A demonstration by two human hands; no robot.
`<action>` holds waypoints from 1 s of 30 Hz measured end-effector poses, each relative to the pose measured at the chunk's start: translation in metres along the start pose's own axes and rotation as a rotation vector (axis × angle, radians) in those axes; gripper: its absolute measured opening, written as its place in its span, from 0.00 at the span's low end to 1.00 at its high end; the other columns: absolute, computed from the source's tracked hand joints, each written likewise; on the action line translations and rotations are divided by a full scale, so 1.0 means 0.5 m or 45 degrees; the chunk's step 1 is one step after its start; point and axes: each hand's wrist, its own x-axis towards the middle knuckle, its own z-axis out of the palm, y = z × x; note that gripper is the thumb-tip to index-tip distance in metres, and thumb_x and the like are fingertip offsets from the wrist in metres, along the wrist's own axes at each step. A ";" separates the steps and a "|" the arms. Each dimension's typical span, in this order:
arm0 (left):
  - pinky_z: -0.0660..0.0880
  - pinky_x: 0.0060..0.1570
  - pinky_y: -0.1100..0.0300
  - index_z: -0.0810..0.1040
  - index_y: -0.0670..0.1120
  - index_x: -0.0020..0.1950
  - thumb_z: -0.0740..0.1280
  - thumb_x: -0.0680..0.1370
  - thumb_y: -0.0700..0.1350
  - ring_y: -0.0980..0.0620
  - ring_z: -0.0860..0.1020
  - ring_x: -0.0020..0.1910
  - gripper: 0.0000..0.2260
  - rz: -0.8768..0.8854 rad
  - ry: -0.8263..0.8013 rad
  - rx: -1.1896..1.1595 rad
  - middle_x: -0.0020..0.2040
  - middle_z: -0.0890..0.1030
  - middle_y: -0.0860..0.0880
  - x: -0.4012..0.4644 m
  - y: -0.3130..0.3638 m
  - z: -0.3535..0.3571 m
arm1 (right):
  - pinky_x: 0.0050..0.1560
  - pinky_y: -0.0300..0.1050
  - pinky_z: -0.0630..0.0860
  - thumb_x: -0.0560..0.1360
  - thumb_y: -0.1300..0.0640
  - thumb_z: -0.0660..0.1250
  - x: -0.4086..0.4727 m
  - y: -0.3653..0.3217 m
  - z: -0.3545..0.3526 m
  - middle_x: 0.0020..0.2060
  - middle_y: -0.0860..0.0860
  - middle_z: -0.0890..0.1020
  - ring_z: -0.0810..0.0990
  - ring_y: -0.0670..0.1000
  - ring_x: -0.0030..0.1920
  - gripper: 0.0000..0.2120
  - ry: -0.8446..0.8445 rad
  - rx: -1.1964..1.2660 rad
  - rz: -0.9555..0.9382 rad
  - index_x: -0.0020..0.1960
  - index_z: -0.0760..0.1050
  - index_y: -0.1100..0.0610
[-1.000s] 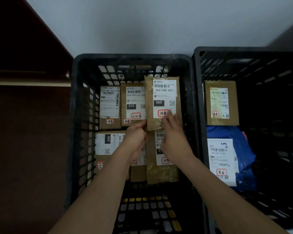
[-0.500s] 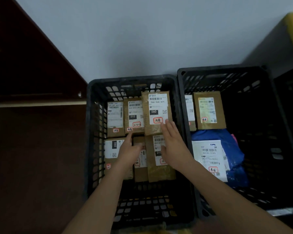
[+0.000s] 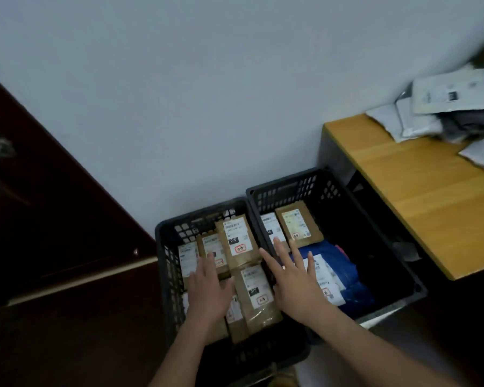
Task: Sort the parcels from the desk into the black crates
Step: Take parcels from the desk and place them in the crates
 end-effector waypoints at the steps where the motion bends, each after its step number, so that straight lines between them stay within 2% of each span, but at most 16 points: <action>1: 0.48 0.77 0.45 0.39 0.52 0.80 0.59 0.82 0.57 0.43 0.43 0.79 0.36 0.030 0.006 0.091 0.81 0.42 0.46 -0.014 0.018 -0.018 | 0.72 0.66 0.32 0.78 0.60 0.61 -0.019 -0.001 -0.019 0.77 0.47 0.30 0.28 0.56 0.76 0.43 0.033 0.006 0.022 0.79 0.35 0.40; 4: 0.48 0.76 0.41 0.36 0.54 0.80 0.57 0.81 0.60 0.41 0.42 0.79 0.36 0.123 0.024 0.286 0.80 0.39 0.46 -0.052 0.084 -0.061 | 0.73 0.66 0.33 0.80 0.59 0.60 -0.073 0.006 -0.082 0.78 0.48 0.32 0.29 0.57 0.77 0.40 0.139 0.023 0.080 0.79 0.37 0.41; 8: 0.45 0.75 0.39 0.36 0.55 0.80 0.57 0.82 0.60 0.41 0.38 0.79 0.36 0.288 0.015 0.396 0.80 0.35 0.48 -0.102 0.198 -0.082 | 0.74 0.67 0.35 0.81 0.59 0.58 -0.149 0.043 -0.173 0.77 0.48 0.31 0.29 0.58 0.77 0.38 0.247 0.041 0.158 0.79 0.38 0.41; 14: 0.45 0.74 0.38 0.35 0.56 0.79 0.56 0.82 0.60 0.41 0.38 0.78 0.35 0.528 -0.014 0.557 0.79 0.34 0.48 -0.168 0.394 -0.049 | 0.74 0.69 0.37 0.81 0.59 0.60 -0.253 0.177 -0.292 0.77 0.48 0.30 0.30 0.59 0.77 0.39 0.371 0.082 0.347 0.79 0.38 0.41; 18: 0.45 0.75 0.38 0.36 0.56 0.79 0.55 0.82 0.60 0.40 0.39 0.78 0.34 0.651 -0.026 0.643 0.80 0.35 0.48 -0.194 0.539 0.002 | 0.74 0.68 0.39 0.81 0.56 0.60 -0.318 0.301 -0.356 0.78 0.48 0.31 0.33 0.60 0.78 0.38 0.447 0.106 0.476 0.79 0.39 0.41; 22: 0.46 0.75 0.38 0.36 0.56 0.79 0.55 0.82 0.60 0.39 0.40 0.78 0.34 0.763 -0.032 0.646 0.80 0.36 0.46 -0.207 0.701 0.084 | 0.73 0.68 0.37 0.79 0.60 0.61 -0.376 0.453 -0.402 0.77 0.48 0.30 0.32 0.59 0.78 0.40 0.479 0.111 0.599 0.79 0.39 0.40; 30: 0.47 0.74 0.37 0.39 0.54 0.80 0.57 0.82 0.60 0.38 0.39 0.78 0.35 0.969 -0.183 0.640 0.79 0.33 0.47 -0.279 1.062 0.359 | 0.75 0.69 0.42 0.80 0.56 0.62 -0.538 0.833 -0.506 0.78 0.48 0.34 0.35 0.60 0.78 0.39 0.566 0.113 0.871 0.79 0.40 0.39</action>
